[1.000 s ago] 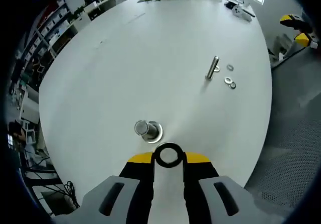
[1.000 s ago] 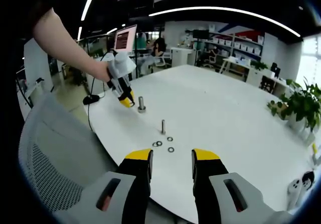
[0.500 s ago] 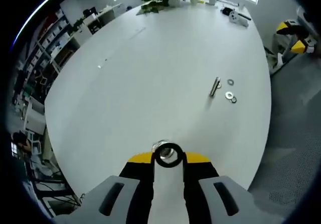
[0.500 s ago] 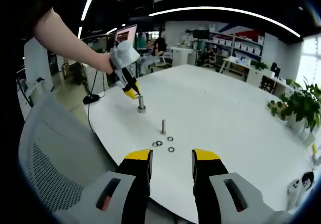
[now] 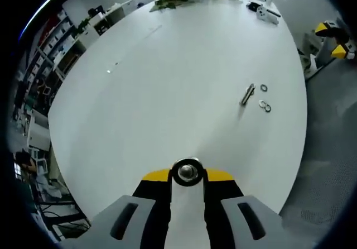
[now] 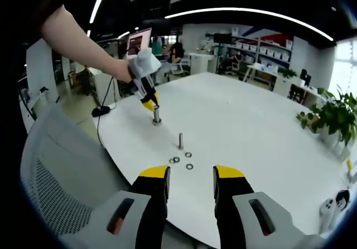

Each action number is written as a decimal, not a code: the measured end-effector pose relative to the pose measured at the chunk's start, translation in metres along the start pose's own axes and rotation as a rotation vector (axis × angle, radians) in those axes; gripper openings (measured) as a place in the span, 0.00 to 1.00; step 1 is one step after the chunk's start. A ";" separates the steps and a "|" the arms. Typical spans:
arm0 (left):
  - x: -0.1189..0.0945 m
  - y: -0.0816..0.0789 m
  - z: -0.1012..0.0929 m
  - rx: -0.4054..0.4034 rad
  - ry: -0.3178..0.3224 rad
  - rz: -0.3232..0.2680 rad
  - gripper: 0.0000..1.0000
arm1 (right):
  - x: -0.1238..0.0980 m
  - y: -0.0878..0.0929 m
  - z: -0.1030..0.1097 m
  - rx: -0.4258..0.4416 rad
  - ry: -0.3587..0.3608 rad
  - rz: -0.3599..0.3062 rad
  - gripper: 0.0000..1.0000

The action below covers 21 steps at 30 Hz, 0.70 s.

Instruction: Place the washer onto the threaded stud by aligning its center hole with the stud, sliding it down to the base, and recovering from edge contact or off-axis alignment until the washer reaches the visible bottom stop.

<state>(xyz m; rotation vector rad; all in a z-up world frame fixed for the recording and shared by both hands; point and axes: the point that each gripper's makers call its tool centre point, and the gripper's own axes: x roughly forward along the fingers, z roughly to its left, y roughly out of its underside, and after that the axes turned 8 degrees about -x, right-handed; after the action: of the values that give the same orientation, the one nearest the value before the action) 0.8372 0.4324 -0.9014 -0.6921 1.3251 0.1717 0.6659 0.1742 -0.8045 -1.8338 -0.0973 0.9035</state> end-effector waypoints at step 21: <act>0.036 0.012 -0.008 0.018 0.028 0.095 0.19 | 0.000 0.005 -0.003 0.008 0.012 0.023 0.33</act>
<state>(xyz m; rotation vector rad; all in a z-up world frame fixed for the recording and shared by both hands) 0.8345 0.4280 -0.9401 -0.6185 1.3852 0.2267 0.6660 0.1695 -0.8084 -1.8364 -0.0655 0.9072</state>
